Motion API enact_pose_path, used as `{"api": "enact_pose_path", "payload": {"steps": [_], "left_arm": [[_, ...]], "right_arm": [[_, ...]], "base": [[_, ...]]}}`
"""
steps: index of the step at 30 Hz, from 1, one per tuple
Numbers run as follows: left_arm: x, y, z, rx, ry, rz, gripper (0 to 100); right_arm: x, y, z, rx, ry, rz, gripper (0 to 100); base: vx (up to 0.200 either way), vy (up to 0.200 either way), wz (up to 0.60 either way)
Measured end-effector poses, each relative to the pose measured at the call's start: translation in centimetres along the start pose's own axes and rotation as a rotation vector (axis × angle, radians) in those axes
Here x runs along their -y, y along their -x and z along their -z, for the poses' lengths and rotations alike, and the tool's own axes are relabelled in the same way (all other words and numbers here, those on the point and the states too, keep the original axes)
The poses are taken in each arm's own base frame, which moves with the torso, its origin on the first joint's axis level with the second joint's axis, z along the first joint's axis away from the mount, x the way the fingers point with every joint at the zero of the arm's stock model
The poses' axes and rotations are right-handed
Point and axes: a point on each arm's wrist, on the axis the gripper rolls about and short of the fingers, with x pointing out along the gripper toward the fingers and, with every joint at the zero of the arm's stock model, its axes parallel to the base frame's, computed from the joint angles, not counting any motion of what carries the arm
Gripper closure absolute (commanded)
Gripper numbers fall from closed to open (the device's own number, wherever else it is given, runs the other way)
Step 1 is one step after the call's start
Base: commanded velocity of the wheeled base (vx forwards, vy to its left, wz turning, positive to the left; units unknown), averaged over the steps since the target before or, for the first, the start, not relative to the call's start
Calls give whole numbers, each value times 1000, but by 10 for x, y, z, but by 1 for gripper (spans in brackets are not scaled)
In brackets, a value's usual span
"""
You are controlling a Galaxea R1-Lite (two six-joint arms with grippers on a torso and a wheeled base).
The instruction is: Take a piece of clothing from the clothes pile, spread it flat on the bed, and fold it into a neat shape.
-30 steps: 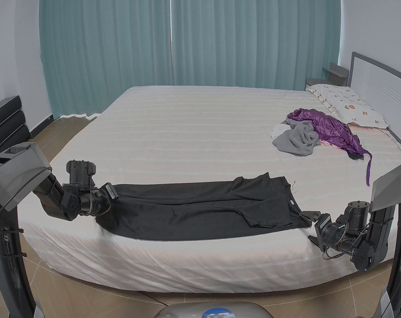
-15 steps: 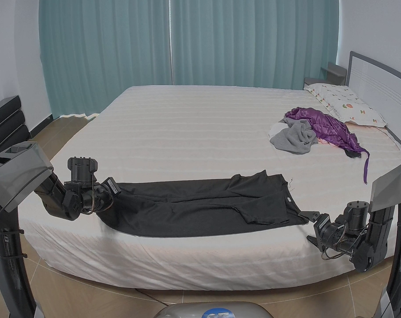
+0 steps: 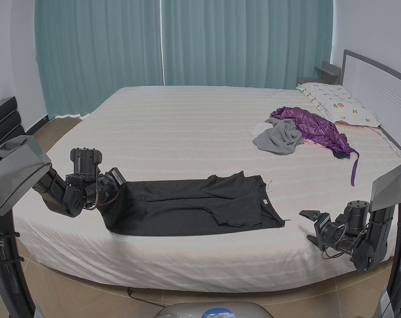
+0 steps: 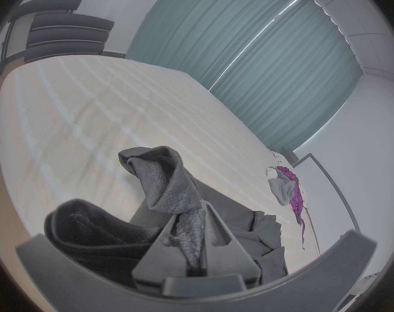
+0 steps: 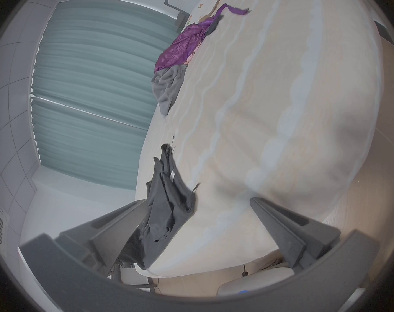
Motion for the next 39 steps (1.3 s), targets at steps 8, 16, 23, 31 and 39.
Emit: {"api": "enact_pose_path", "payload": {"steps": [8, 16, 23, 31, 39], "left_arm": [[30, 4, 4, 4, -30, 32, 100], [61, 3, 15, -28, -67, 34, 100], [85, 1, 31, -84, -103, 43, 100], [108, -13, 48, -86, -137, 43, 100], [122, -33, 68, -83, -167, 14, 0]], "right_arm": [[0, 0, 1, -3, 2, 1, 0], [0, 1, 1, -4, 3, 3, 0], [0, 1, 2, -5, 5, 4, 0], [1, 1, 2, -5, 7, 5, 0], [1, 1, 3, -7, 7, 9, 0]], "base": [[0, -200, 0], [0, -200, 0], [0, -200, 0], [0, 0, 0], [0, 0, 0]]}}
